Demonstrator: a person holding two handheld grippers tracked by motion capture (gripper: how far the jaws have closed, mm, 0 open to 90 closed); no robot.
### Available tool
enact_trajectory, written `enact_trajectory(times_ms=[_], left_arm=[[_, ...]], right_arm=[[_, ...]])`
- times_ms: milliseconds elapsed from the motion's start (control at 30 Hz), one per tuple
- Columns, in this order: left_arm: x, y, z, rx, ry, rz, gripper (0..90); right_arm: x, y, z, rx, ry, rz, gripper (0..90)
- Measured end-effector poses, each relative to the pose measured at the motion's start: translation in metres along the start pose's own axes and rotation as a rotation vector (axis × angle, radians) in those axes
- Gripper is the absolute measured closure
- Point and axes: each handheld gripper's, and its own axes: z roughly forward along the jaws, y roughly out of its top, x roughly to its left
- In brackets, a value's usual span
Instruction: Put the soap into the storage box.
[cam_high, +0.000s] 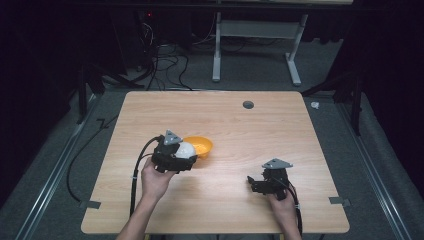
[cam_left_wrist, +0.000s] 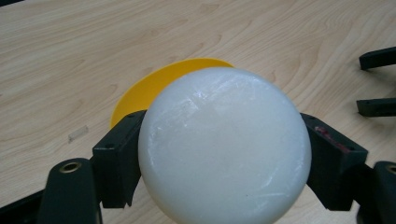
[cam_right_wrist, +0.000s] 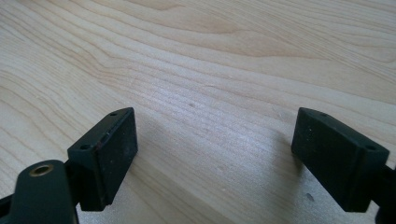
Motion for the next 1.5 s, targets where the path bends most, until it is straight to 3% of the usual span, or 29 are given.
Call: enact_trajectory(times_ms=[400, 700, 867, 1033, 1500], left_arm=[[0.011, 0.008, 0.005, 0.009, 0.000, -0.035, 24.3], [0.020, 0.009, 0.018, 0.032, 0.027, -0.064, 24.3], [0.019, 0.013, 0.028, 0.052, 0.049, -0.036, 24.3], [0.016, 0.021, 0.039, 0.033, 0.060, -0.029, 24.3], [0.016, 0.026, 0.071, 0.080, 0.082, -0.041, 24.2]], right_arm=[[0.000, 0.000, 0.000, 0.000, 0.000, 0.000, 15.2], [0.000, 0.000, 0.000, 0.000, 0.000, 0.001, 15.2], [0.000, 0.000, 0.000, 0.000, -0.001, 0.002, 15.2], [0.000, 0.000, 0.000, 0.000, -0.001, 0.002, 15.2], [0.000, 0.000, 0.000, -0.001, -0.001, 0.002, 15.2]])
